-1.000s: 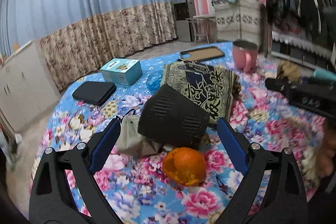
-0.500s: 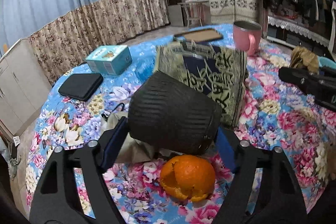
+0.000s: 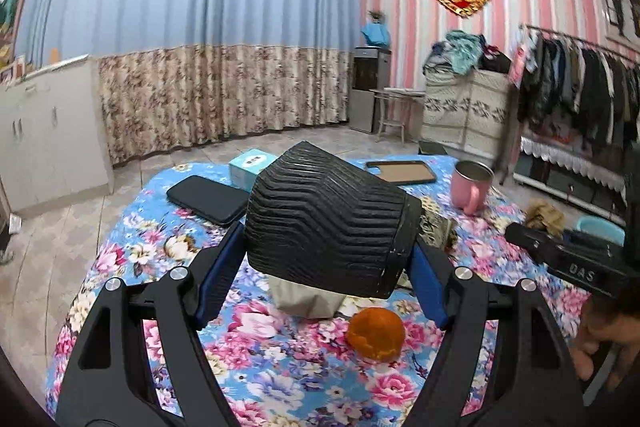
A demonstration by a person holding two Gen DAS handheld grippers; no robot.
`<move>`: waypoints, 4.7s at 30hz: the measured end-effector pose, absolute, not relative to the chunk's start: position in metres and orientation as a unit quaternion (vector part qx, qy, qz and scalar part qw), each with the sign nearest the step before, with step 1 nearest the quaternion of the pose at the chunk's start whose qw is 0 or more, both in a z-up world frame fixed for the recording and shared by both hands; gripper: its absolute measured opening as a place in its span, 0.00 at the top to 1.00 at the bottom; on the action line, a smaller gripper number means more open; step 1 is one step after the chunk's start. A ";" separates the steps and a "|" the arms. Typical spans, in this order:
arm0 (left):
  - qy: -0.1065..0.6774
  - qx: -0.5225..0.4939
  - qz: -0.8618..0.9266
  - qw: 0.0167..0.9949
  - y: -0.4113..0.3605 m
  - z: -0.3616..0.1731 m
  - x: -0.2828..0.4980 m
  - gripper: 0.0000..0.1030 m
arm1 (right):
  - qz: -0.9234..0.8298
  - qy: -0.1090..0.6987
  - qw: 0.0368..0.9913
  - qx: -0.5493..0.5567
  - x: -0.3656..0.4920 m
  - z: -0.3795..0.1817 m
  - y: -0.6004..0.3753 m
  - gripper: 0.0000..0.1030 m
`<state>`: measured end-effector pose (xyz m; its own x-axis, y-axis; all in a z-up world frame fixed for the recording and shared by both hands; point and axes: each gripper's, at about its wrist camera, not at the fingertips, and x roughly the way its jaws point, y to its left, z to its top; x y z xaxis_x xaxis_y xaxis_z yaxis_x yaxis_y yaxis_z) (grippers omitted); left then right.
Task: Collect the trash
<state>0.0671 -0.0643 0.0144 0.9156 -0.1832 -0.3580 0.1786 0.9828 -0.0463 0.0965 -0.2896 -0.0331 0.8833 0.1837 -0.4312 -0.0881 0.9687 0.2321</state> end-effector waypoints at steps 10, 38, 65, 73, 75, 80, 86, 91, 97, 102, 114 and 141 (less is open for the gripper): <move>0.182 -0.030 -0.092 0.979 -0.061 0.016 0.064 0.28 | 0.070 0.212 0.973 0.060 0.088 -0.023 -0.266 0.61; 0.165 -0.056 -0.150 0.973 -0.150 0.054 0.056 0.28 | -0.014 0.178 0.983 0.042 0.031 0.011 -0.340 0.61; 0.186 -0.008 -0.309 0.933 -0.394 0.026 0.062 0.28 | -0.204 0.184 0.960 0.044 -0.039 0.005 -0.539 0.61; 0.190 0.001 -0.346 0.919 -0.436 0.021 0.049 0.28 | -0.234 0.189 0.952 0.058 -0.054 -0.004 -0.572 0.61; 0.192 0.002 -0.351 0.917 -0.441 0.019 0.048 0.28 | -0.242 0.190 0.949 0.064 -0.056 -0.006 -0.581 0.61; 0.196 0.009 -0.365 0.910 -0.454 0.014 0.042 0.28 | -0.262 0.190 0.944 0.070 -0.067 -0.010 -0.599 0.61; 0.210 0.026 -0.376 0.902 -0.473 0.005 0.037 0.28 | -0.282 0.189 0.937 0.083 -0.080 -0.015 -0.612 0.61; 0.222 0.038 -0.382 0.896 -0.481 -0.003 0.038 0.28 | -0.292 0.185 0.934 0.088 -0.087 -0.014 -0.620 0.61; 0.228 0.047 -0.401 0.886 -0.490 -0.007 0.036 0.28 | -0.295 0.190 0.932 0.088 -0.088 -0.014 -0.625 0.61; 0.237 0.042 -0.410 0.880 -0.491 -0.012 0.036 0.28 | -0.300 0.185 0.931 0.091 -0.095 -0.010 -0.629 0.61; 0.258 0.026 -0.419 0.870 -0.496 -0.017 0.040 0.18 | -0.272 0.194 0.938 0.095 -0.084 -0.016 -0.624 0.38; 0.202 0.014 -0.216 0.955 -0.243 0.069 0.077 0.17 | -0.113 0.177 0.972 0.106 0.001 0.018 -0.477 0.38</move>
<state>0.0774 -0.2426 0.0686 0.8248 -0.4078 -0.3917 0.4192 0.9059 -0.0604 0.0011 -0.4767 0.0182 0.9120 -0.1828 -0.3673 0.2579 0.9517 0.1667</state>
